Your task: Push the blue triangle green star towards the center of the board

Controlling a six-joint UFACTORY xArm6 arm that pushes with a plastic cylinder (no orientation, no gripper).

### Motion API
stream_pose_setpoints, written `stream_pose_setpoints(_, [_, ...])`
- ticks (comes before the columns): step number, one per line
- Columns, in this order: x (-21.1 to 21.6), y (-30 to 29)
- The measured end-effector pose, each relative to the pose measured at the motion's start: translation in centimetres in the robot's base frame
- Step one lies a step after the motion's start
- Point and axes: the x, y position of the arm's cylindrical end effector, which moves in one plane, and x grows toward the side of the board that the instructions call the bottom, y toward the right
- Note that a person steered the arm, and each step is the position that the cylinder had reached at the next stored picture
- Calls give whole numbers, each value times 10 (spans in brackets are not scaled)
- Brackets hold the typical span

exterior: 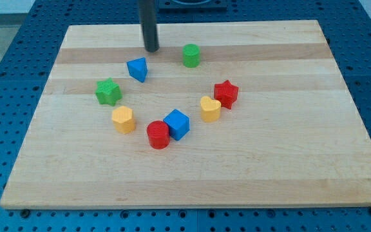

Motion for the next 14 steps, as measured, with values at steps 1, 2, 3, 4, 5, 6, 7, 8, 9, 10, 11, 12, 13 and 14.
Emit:
stream_pose_setpoints(1, [18, -38])
stream_pose_setpoints(2, [38, -63])
stream_pose_setpoints(3, [41, -65])
stream_pose_setpoints(4, [41, -54])
stream_pose_setpoints(5, [41, -25])
stream_pose_setpoints(6, [41, -25])
stream_pose_setpoints(7, [41, -24])
stream_pose_setpoints(8, [41, -24])
stream_pose_setpoints(9, [45, -22])
stream_pose_setpoints(10, [48, -15])
stream_pose_setpoints(11, [49, -10])
stream_pose_setpoints(12, [49, -10])
stream_pose_setpoints(13, [49, -35])
stream_pose_setpoints(14, [55, -80])
